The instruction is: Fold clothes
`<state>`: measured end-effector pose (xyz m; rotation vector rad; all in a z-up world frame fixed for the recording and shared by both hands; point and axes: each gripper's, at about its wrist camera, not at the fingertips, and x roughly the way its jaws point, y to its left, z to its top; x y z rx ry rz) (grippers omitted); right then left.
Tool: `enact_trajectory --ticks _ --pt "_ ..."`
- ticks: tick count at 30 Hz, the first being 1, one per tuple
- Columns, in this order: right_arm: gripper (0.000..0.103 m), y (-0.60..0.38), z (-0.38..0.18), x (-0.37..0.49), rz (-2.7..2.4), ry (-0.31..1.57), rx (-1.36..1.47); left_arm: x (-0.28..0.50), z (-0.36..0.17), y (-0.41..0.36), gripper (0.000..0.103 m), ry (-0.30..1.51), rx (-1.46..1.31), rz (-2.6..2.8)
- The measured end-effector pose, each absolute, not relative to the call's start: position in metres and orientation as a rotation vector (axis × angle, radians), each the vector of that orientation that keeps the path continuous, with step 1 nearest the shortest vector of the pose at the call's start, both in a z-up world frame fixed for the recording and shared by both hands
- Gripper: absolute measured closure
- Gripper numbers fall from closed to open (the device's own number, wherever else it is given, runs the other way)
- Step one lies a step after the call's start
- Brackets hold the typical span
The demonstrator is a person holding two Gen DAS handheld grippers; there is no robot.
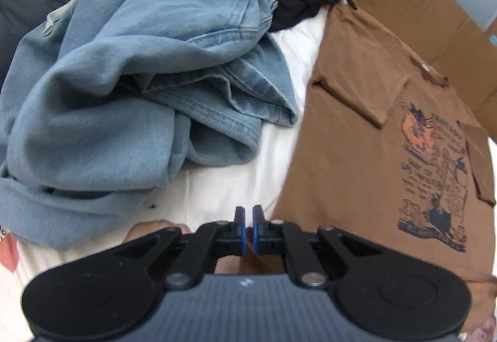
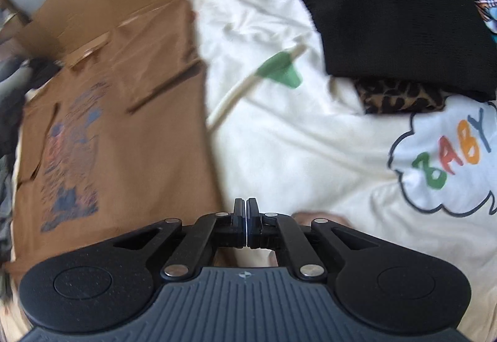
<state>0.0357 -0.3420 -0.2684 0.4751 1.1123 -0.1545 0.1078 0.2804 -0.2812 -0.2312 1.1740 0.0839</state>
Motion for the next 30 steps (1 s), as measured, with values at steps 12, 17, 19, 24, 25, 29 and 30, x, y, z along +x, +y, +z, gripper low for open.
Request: enact_trajectory --ticks 12,17,19,24,25,29,30 --pt "0.088 -0.331 -0.262 0.034 -0.061 1.089 0.419 0.100 -0.265 0.274 0.093 1.164 -0.107 0.048" --pt "0.080 -0.319 -0.264 0.037 -0.034 1.091 0.398 0.094 -0.262 0.273 0.093 1.164 -0.068 0.025" --pt "0.071 -0.315 -0.265 0.038 -0.026 1.091 0.390 0.094 -0.265 0.270 0.091 1.171 -0.051 0.004" --pt "0.070 -0.307 -0.266 0.040 -0.013 1.089 0.371 0.096 -0.278 0.256 0.090 1.194 0.034 -0.050" --pt "0.070 -0.307 -0.265 0.041 -0.014 1.087 0.369 0.097 -0.281 0.253 0.090 1.202 0.051 -0.060" --pt "0.070 -0.307 -0.265 0.041 -0.014 1.089 0.353 0.101 -0.292 0.244 0.088 1.213 0.095 -0.085" --pt "0.070 -0.307 -0.265 0.040 -0.014 1.089 0.347 0.103 -0.294 0.243 0.085 1.211 0.099 -0.088"
